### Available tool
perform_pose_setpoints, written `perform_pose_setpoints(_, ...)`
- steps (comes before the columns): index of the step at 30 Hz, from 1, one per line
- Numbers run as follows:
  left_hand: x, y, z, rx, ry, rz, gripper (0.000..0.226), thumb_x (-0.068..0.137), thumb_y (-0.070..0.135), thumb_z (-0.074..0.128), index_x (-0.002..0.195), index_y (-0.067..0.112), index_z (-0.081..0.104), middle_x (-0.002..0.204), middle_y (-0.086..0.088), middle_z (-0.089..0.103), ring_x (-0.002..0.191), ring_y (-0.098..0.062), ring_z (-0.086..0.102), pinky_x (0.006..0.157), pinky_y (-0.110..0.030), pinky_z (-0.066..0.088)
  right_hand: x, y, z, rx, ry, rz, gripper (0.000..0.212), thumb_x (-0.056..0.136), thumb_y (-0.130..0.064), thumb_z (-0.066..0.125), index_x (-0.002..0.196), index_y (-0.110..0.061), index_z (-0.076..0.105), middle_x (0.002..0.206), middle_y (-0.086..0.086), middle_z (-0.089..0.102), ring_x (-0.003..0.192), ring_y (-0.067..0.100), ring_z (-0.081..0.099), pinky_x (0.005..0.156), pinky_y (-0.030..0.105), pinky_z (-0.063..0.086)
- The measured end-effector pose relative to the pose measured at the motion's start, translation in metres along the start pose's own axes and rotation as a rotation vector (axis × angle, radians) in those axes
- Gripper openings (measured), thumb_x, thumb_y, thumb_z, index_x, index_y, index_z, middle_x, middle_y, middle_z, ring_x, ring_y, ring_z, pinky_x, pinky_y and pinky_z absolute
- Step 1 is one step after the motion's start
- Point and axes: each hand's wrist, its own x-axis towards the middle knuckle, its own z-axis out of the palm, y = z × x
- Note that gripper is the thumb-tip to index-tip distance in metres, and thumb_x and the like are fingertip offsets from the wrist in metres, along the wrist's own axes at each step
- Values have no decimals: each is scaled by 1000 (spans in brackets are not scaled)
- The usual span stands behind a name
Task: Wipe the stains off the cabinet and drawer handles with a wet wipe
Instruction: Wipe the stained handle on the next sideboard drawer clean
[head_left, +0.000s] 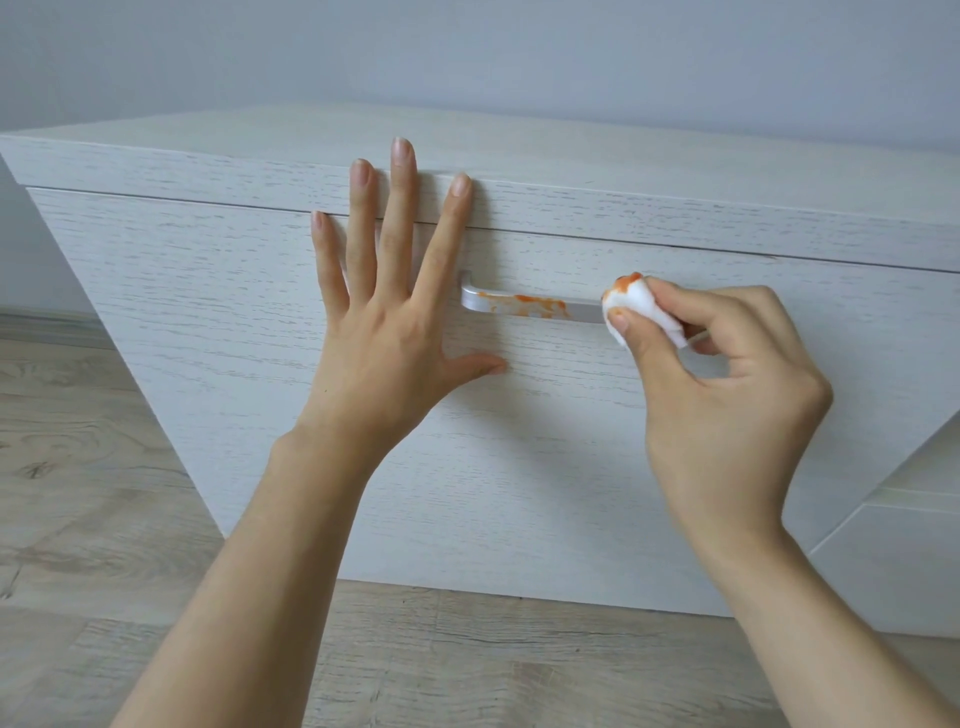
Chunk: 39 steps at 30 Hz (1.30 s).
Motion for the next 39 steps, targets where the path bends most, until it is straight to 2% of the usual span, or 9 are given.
perform_pose_setpoints(3, -2, -1, 1, -1, 17, 20, 120, 62, 59, 77, 152, 16, 11, 154, -19, 0, 142, -39, -6, 114, -47, -9, -4, 1, 2, -55, -31, -56, 13, 82, -15, 73, 93, -8, 73, 83, 7, 66, 76, 25, 60, 71, 43, 49)
perform_pose_setpoints(5, -3, -2, 2, -4, 26, 22, 119, 62, 59, 77, 152, 16, 12, 154, -18, 1, 142, -38, -5, 114, -47, -7, -5, 2, 3, -75, -27, -81, 14, 82, -17, 72, 93, -10, 73, 82, 5, 66, 76, 24, 59, 70, 46, 48)
perform_pose_setpoints(9, -3, -5, 5, -14, 25, 18, 120, 61, 60, 77, 152, 16, 11, 155, -15, -1, 142, -36, -7, 115, -43, -11, -4, 3, 7, -110, -5, -129, 13, 82, -18, 73, 92, -11, 73, 81, -4, 58, 76, 20, 54, 71, 40, 42)
perform_pose_setpoints(12, -2, -6, 6, -18, 22, 18, 120, 62, 63, 75, 152, 16, 10, 155, -15, -1, 142, -35, -8, 114, -42, -13, -4, -1, 14, -124, 3, -171, 10, 81, -18, 74, 89, -11, 74, 80, 0, 59, 74, 24, 56, 71, 41, 39)
perform_pose_setpoints(17, -3, -7, 6, -12, 19, 27, 120, 63, 64, 74, 152, 16, 11, 155, -17, 1, 142, -37, -5, 114, -46, -10, -2, 1, 11, -162, -7, -192, 10, 82, -22, 74, 86, -14, 74, 83, -10, 55, 79, 15, 54, 73, 39, 35)
perform_pose_setpoints(27, -2, -5, 6, -3, 23, 23, 120, 62, 64, 74, 152, 15, 12, 155, -18, 3, 142, -39, -4, 114, -47, -9, -1, -1, 14, -154, -35, -182, 9, 81, -22, 73, 83, -13, 73, 84, -11, 53, 81, 16, 53, 73, 38, 32)
perform_pose_setpoints(32, -3, -5, 4, -14, 8, 21, 118, 64, 62, 74, 152, 15, 11, 156, -18, 1, 142, -38, -6, 114, -49, -8, -2, 3, 0, -104, -18, -121, 9, 81, -24, 73, 87, -25, 65, 93, -12, 59, 91, 11, 56, 81, 40, 38)
perform_pose_setpoints(35, -3, -4, 4, -3, 12, 22, 120, 63, 62, 76, 152, 15, 12, 155, -17, 2, 142, -39, -5, 114, -52, -5, -4, 4, 0, -110, -55, -153, 6, 83, -24, 72, 87, -21, 68, 98, -14, 62, 95, 5, 58, 84, 39, 37)
perform_pose_setpoints(39, -3, -4, 4, -5, 8, 21, 121, 61, 62, 77, 152, 14, 12, 156, -19, 5, 142, -39, -5, 114, -51, -6, -3, 3, 7, -146, -70, -220, 8, 84, -23, 71, 85, -15, 72, 95, -18, 61, 90, 5, 59, 81, 40, 35)
